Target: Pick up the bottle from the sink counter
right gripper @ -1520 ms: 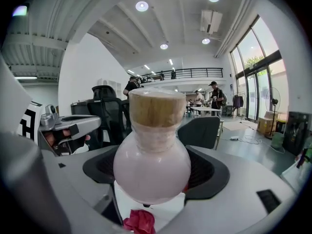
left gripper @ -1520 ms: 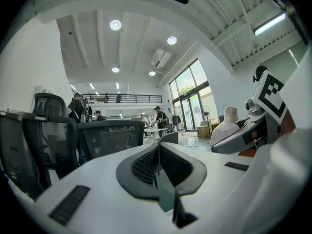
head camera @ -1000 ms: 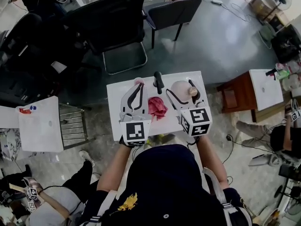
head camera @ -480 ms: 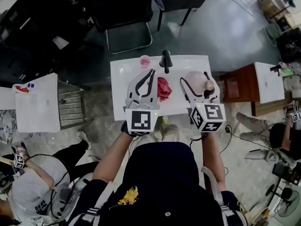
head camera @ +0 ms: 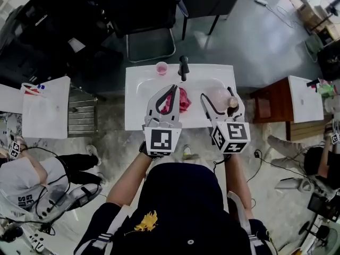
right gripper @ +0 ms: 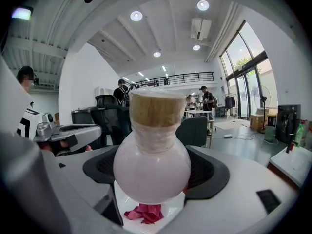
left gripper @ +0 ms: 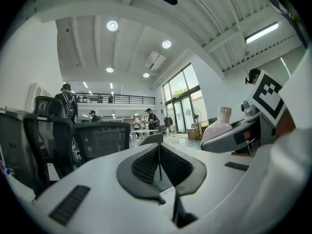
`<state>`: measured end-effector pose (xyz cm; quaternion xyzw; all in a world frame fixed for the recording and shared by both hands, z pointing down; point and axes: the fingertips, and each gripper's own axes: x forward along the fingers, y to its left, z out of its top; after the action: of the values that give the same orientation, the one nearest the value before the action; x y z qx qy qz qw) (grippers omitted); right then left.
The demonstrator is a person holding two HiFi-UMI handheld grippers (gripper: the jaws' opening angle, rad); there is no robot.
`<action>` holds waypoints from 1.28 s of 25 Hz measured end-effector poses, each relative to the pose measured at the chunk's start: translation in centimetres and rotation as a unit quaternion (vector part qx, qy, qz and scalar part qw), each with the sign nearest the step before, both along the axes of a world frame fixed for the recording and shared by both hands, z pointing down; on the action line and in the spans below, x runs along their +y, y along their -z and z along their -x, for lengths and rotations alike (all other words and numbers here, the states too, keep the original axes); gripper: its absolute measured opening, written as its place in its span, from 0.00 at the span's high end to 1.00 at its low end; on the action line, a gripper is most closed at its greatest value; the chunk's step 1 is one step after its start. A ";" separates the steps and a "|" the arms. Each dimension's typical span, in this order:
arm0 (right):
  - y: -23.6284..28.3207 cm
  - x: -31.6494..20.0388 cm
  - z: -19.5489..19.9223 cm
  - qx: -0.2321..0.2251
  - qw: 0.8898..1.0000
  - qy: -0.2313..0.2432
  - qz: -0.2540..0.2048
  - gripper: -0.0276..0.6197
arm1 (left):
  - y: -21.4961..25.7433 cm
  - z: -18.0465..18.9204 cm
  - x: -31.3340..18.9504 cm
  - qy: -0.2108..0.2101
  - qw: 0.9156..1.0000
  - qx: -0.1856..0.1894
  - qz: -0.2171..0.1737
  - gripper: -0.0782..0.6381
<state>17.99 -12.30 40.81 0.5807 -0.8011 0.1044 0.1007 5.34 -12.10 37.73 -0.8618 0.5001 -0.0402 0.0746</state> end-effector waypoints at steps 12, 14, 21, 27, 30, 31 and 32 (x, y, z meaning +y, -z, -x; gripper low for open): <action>0.5 4.5 -4.3 -0.005 0.998 0.064 -0.007 0.31 | 0.8 -4.9 5.9 0.067 0.998 -0.017 -0.001 0.86; 0.3 4.9 -4.2 -0.006 0.998 0.068 -0.006 0.31 | 0.7 -4.6 6.4 0.074 0.997 -0.018 0.001 0.86; 0.4 5.6 -4.1 -0.006 0.998 0.062 -0.007 0.31 | 0.6 -4.4 6.8 0.072 0.997 -0.013 0.004 0.86; 0.2 5.8 -3.2 -0.002 0.999 0.050 -0.004 0.31 | 0.8 -3.0 6.4 0.062 0.998 -0.015 0.000 0.86; 0.3 5.8 -2.6 -0.001 0.999 0.043 -0.005 0.31 | 1.0 -2.0 6.1 0.060 0.998 -0.012 -0.001 0.86; 0.4 5.7 -2.4 -0.001 0.999 0.042 -0.005 0.31 | 1.3 -1.8 5.9 0.062 0.998 -0.008 -0.002 0.86; 0.6 5.6 -2.3 0.000 0.999 0.041 -0.006 0.31 | 1.5 -1.6 5.7 0.062 0.998 -0.005 -0.003 0.86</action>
<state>20.27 -6.70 40.24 0.5481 -0.8248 0.0953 0.1008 6.90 -6.37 36.27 -0.8284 0.5527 -0.0478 0.0775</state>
